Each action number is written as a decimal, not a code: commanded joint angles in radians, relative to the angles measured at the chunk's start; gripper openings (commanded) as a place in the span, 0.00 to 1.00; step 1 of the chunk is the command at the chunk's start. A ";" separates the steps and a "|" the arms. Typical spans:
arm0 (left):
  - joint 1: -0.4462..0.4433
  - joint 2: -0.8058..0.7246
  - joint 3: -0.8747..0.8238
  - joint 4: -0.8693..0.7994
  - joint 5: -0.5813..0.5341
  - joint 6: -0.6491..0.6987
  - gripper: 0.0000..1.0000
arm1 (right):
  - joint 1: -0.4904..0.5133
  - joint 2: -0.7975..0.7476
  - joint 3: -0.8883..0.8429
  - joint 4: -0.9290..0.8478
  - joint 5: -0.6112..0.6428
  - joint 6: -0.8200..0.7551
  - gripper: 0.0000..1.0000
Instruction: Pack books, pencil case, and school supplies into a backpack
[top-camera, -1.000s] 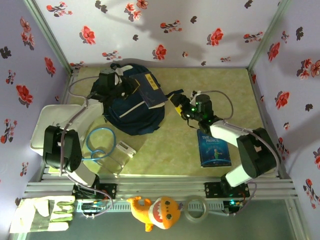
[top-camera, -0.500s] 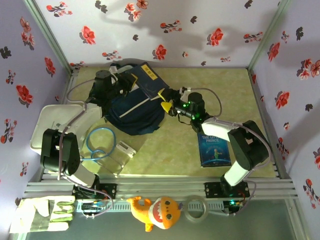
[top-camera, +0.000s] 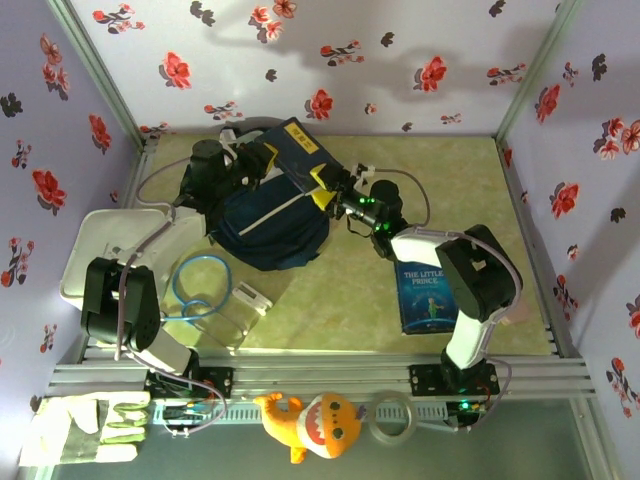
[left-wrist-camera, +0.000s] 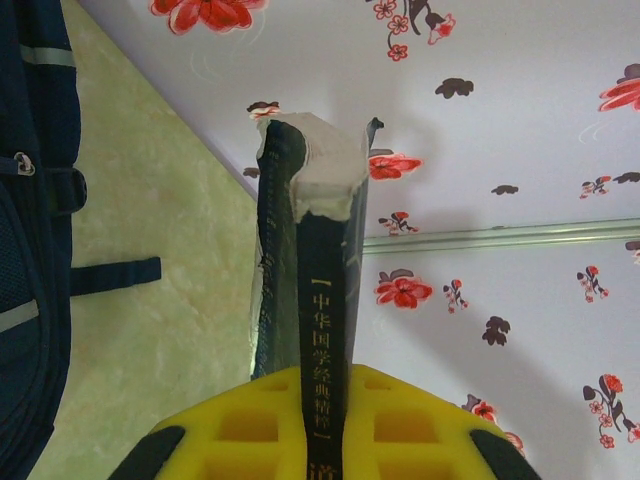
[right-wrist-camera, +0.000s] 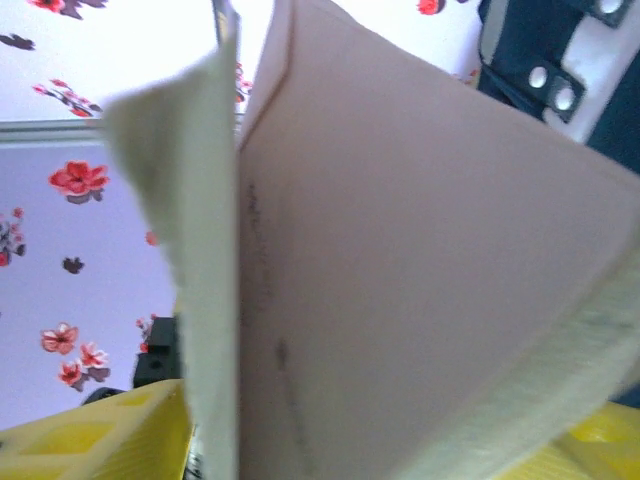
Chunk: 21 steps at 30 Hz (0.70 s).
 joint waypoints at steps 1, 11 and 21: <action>-0.005 -0.038 -0.012 0.055 -0.007 -0.010 0.00 | -0.014 0.007 0.023 0.076 0.022 0.022 0.67; -0.005 -0.063 -0.040 -0.026 0.000 0.041 0.00 | -0.041 -0.013 0.012 0.022 0.024 -0.014 0.26; -0.009 -0.129 0.003 -0.441 -0.021 0.436 0.72 | -0.074 -0.166 -0.046 -0.264 0.078 -0.240 0.02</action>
